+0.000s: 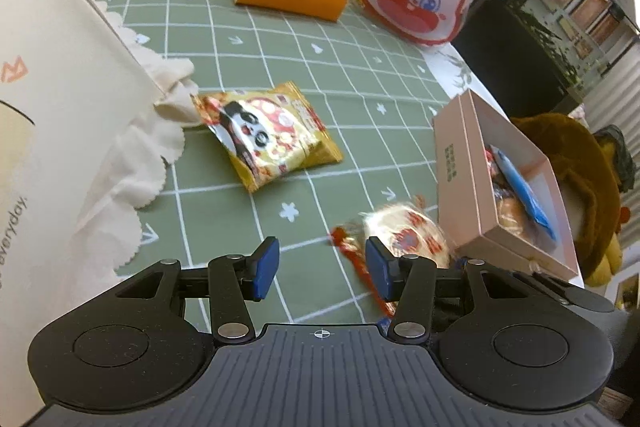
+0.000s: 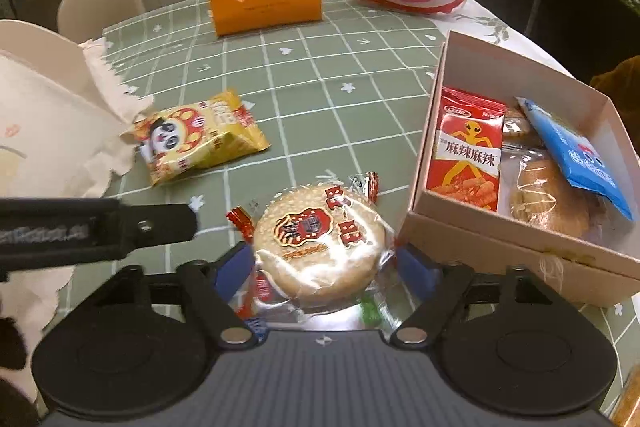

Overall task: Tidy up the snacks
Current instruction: 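Reach the left gripper to the round sesame rice cracker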

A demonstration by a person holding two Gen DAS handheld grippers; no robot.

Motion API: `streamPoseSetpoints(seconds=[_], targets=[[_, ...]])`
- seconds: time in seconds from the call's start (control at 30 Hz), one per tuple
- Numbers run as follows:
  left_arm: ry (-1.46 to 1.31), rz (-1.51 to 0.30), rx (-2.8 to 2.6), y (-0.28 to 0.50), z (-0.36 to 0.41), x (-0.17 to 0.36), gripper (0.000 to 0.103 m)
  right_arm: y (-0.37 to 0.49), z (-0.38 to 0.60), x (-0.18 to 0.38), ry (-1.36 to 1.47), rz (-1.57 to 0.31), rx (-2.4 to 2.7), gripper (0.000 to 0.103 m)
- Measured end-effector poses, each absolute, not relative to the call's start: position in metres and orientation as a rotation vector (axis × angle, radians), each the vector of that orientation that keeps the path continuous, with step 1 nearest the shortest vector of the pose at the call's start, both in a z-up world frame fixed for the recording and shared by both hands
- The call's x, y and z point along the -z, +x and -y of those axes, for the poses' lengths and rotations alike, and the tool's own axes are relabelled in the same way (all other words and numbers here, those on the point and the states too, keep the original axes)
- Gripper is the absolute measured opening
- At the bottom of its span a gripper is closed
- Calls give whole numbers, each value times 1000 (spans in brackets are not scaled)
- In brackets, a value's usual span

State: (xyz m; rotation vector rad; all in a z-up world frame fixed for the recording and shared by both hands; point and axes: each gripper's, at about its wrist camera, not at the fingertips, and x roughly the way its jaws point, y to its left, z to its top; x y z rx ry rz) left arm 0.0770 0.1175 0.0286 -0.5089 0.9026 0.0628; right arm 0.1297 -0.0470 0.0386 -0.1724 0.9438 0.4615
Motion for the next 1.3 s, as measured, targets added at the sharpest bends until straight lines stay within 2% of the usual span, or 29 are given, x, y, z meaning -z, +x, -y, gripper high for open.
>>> streamPoseSetpoints(seconds=[0.07, 0.13, 0.2, 0.27, 0.7, 0.8, 0.83, 0.87, 0.93, 1.07, 1.2, 1.23, 1.3], targets=[[-508, -911, -45, 77, -113, -26, 53, 125, 52, -44, -171, -949, -489, 35], [-509, -926, -22, 77, -106, -23, 53, 122, 62, -46, -155, -975, -510, 23], [-507, -945, 9, 78, -99, -19, 53, 119, 73, -46, -143, -982, -504, 22], [-505, -963, 39, 77, -90, -17, 53, 117, 85, -43, -142, -1002, -477, 12], [-533, -1048, 198, 67, -41, -6, 53, 105, 159, -40, -72, -1002, -324, 12], [-541, -1058, 235, 64, -31, -6, 52, 101, 162, -41, -66, -1002, -324, 18], [-558, -1036, 231, 62, -33, -8, 52, 101, 163, -40, -56, -1008, -327, 33], [-565, -1004, 216, 61, -34, -12, 52, 99, 164, -39, -40, -1011, -335, 54], [-557, -916, 163, 59, -45, -25, 52, 94, 162, -39, -21, -1004, -355, 66], [-534, -792, 53, 80, -74, -41, 52, 93, 143, -34, -2, -1032, -422, 66], [-435, -851, -1, 127, -83, -34, 52, 101, 119, -24, 7, -1064, -446, 67], [-402, -875, -2, 136, -81, -29, 52, 103, 113, -23, 0, -1059, -440, 71], [-343, -915, 19, 144, -75, -21, 49, 104, 103, -22, -42, -1048, -437, 71]])
